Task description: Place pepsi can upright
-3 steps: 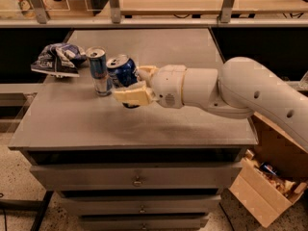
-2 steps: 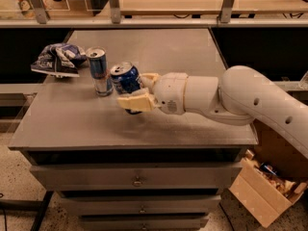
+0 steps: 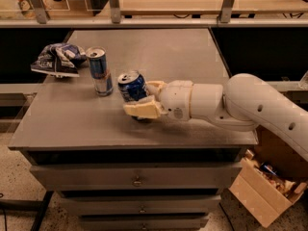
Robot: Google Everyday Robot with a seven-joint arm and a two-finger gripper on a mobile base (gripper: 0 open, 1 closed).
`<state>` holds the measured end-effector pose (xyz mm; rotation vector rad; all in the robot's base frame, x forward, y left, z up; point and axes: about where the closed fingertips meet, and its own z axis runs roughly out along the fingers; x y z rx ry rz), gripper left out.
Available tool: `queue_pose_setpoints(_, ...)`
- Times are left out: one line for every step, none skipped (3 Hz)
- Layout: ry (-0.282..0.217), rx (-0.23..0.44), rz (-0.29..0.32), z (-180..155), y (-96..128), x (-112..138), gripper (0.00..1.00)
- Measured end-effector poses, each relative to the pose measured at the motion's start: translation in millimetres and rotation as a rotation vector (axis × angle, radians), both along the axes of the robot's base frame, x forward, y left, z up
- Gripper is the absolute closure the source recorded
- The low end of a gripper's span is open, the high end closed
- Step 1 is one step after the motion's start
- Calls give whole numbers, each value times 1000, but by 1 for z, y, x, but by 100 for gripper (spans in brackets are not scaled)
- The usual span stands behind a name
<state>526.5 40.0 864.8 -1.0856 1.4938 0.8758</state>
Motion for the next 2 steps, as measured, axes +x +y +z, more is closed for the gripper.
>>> queue_pose_setpoints(-9,-2,-2,-2,-5,0,36)
queue_pose_setpoints(-10,3,-13,-4,-13,0,12)
